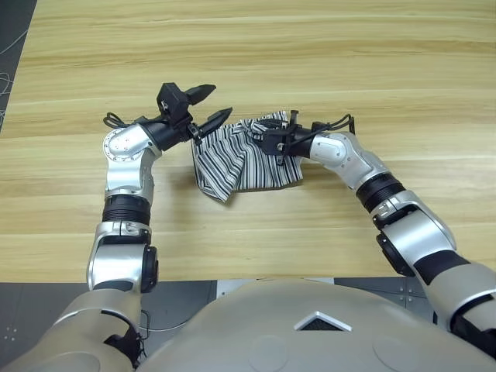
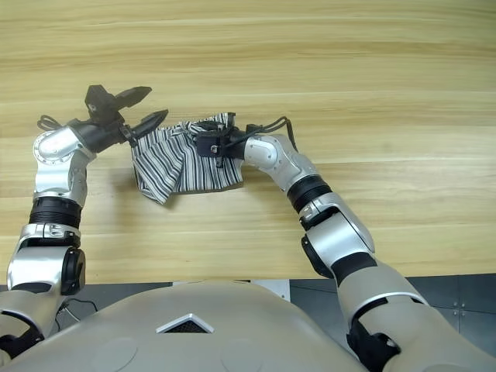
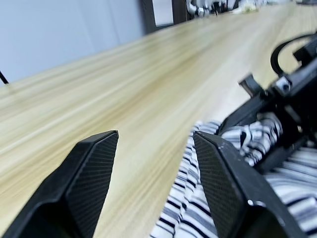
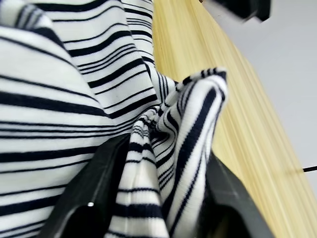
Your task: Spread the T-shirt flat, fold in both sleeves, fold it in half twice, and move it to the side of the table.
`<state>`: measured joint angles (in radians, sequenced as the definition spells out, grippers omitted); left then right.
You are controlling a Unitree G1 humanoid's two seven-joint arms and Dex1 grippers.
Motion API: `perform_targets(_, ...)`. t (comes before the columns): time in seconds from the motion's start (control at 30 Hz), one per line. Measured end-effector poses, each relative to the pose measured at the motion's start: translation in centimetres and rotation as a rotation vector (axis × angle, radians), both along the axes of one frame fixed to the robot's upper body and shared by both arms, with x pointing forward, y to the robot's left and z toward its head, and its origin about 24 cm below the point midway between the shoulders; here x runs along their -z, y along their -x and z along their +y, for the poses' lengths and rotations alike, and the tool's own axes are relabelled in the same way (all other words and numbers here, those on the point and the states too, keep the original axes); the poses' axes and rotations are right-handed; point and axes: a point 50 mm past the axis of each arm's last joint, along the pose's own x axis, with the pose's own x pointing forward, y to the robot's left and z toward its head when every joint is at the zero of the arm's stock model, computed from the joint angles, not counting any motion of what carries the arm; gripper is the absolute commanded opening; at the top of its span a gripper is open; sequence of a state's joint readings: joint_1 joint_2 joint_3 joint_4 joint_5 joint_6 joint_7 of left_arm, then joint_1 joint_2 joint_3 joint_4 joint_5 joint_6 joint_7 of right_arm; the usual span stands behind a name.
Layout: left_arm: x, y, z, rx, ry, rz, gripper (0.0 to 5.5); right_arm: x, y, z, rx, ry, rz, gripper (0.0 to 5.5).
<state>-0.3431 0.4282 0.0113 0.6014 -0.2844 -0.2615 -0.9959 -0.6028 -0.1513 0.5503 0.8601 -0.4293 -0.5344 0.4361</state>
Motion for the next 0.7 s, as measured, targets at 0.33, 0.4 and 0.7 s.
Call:
perform_targets(0.33, -1.2, 0.9, 0.1, -0.02, 0.121, 0.012, 2.84, -0.8, -0.8, 0.1, 0.064, -0.039, -0.06, 1.8)
perform_targets(0.4, -1.5, 1.0, 0.1, -0.017, 0.123, 0.005, 2.84, -1.2, -1.1, 0.0, 0.074, -0.038, -0.073, 1.8)
perform_targets(0.7, -2.5, 3.6, 0.3, -0.049, 0.248, -0.005, 2.84, -1.4, -2.1, -1.3, 0.133, 0.029, -0.075, 1.8)
